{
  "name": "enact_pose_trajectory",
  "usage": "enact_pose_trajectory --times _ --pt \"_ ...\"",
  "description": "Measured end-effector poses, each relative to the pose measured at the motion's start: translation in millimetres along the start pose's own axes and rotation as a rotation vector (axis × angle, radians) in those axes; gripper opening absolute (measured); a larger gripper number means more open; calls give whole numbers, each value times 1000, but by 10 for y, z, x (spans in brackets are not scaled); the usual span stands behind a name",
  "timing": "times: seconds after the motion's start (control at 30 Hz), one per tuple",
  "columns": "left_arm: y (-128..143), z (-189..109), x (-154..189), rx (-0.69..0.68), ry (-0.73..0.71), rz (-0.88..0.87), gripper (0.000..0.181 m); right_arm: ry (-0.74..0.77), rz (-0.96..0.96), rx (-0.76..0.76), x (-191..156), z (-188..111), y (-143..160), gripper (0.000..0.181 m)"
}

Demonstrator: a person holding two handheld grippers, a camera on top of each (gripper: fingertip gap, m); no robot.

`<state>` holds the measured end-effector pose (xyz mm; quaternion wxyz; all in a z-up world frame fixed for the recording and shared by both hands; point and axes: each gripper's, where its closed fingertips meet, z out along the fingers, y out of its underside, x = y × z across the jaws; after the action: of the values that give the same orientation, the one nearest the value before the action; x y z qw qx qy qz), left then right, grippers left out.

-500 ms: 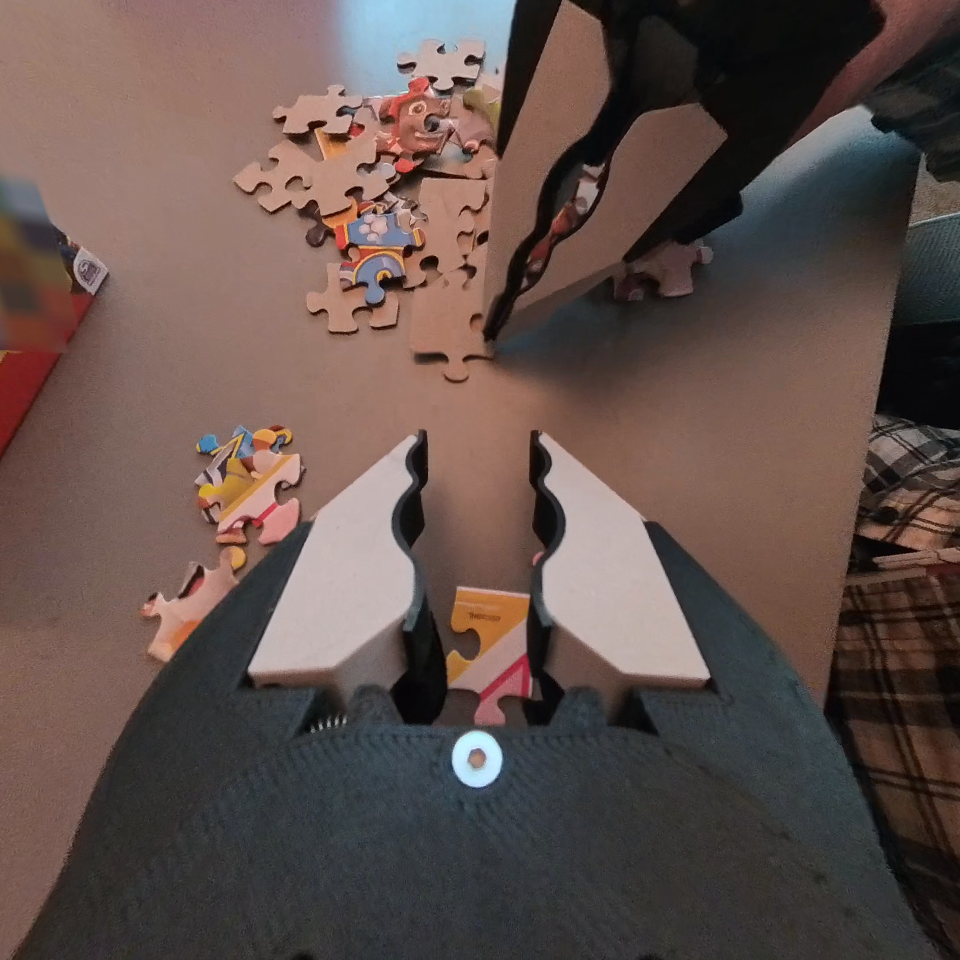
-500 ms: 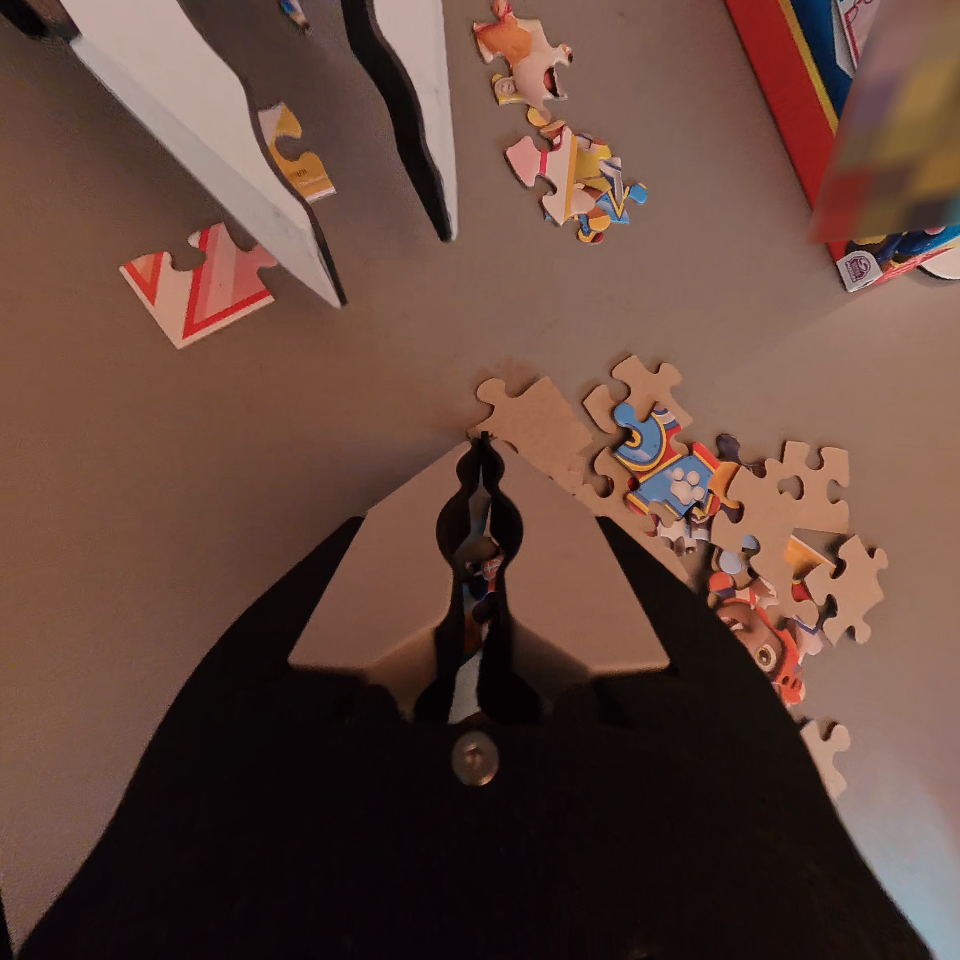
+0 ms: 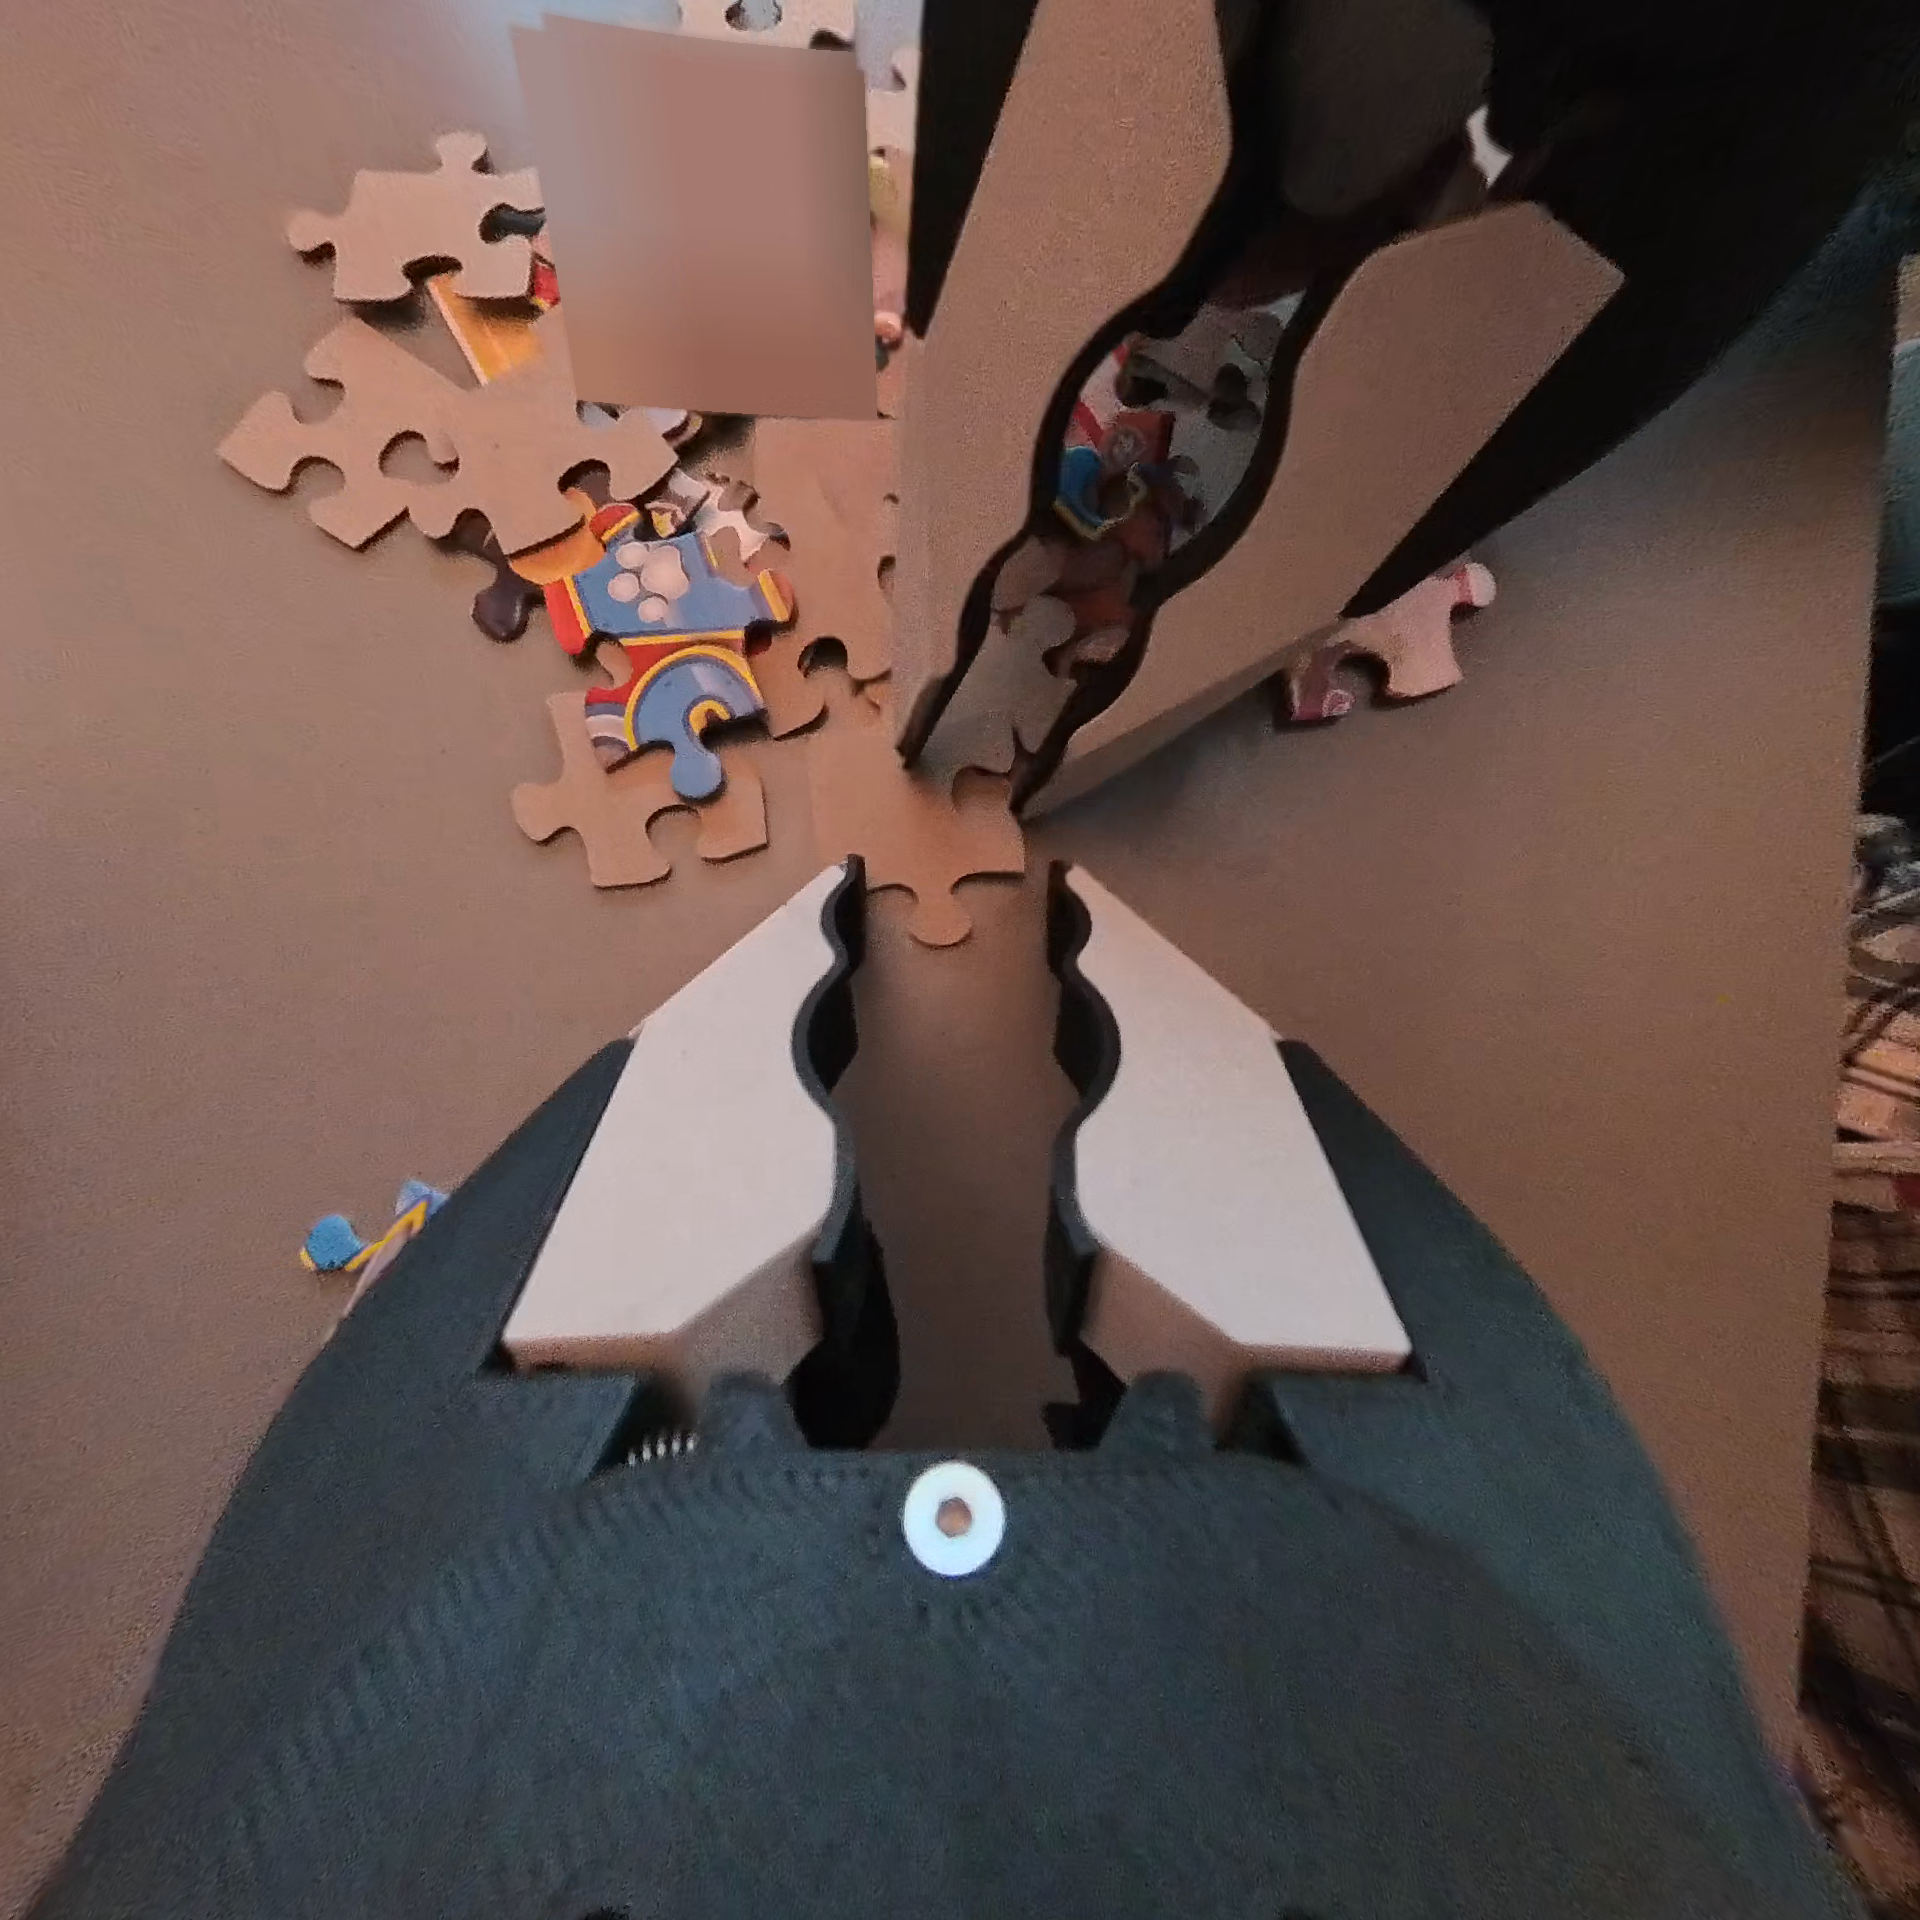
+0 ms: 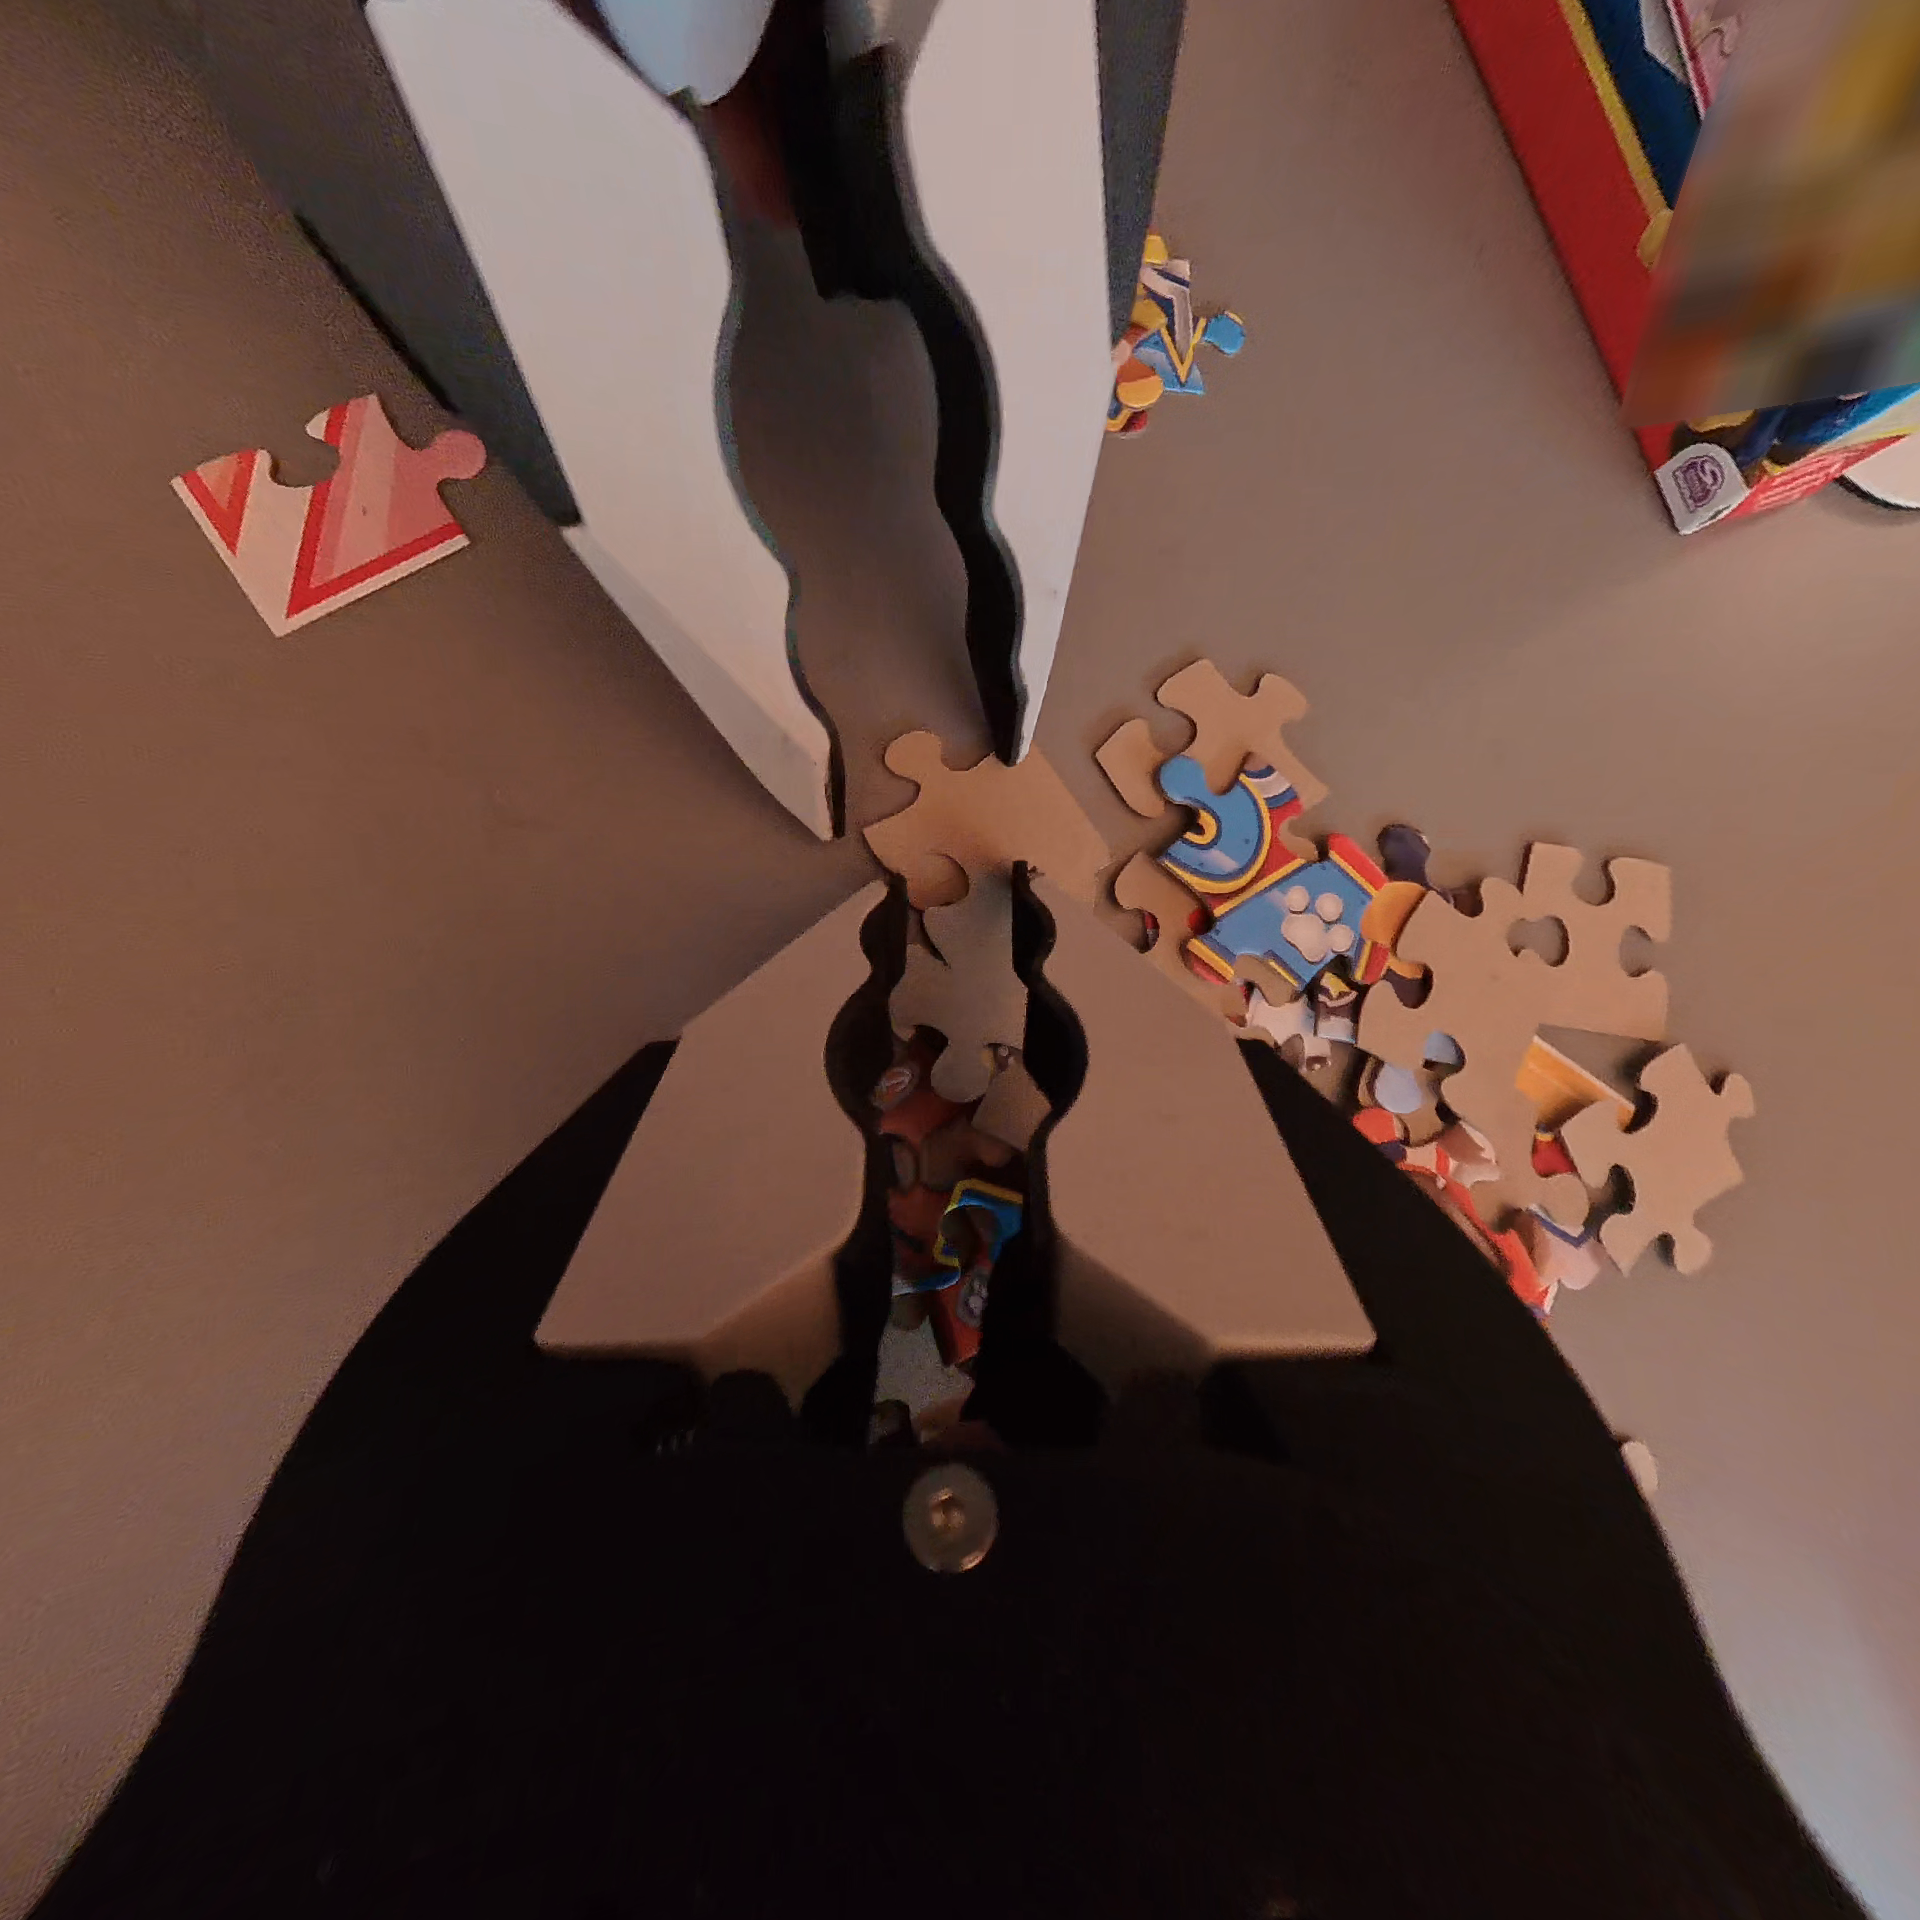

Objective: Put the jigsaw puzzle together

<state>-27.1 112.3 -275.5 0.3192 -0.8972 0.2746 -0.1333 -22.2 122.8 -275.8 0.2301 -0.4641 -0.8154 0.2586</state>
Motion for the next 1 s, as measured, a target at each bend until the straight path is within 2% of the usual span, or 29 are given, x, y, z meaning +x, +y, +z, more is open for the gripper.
enact_pose_trajectory --times 0.17,0.4,0.5,0.6,0.7,0.87,1.0 --pt "-7 -16 77 -4 70 -15 43 -8 -9 36 -7 -24 -21 0" --pt "-15 28 86 -13 -11 84 38 -25 2 59 -48 -26 -39 0" --pt "-19 38 101 -19 -14 108 37 -27 -10 24 -24 -82 27 34" --pt "-28 49 164 -20 8 143 31 -52 -34 2 -42 -96 94 43" --pt "-39 59 194 -10 25 148 31 -68 -59 13 -69 -106 100 41" --pt "-44 52 206 7 64 134 33 -74 -93 59 -156 -116 94 21" --pt "-63 84 229 0 34 193 43 -88 -69 91 -186 -133 56 15"
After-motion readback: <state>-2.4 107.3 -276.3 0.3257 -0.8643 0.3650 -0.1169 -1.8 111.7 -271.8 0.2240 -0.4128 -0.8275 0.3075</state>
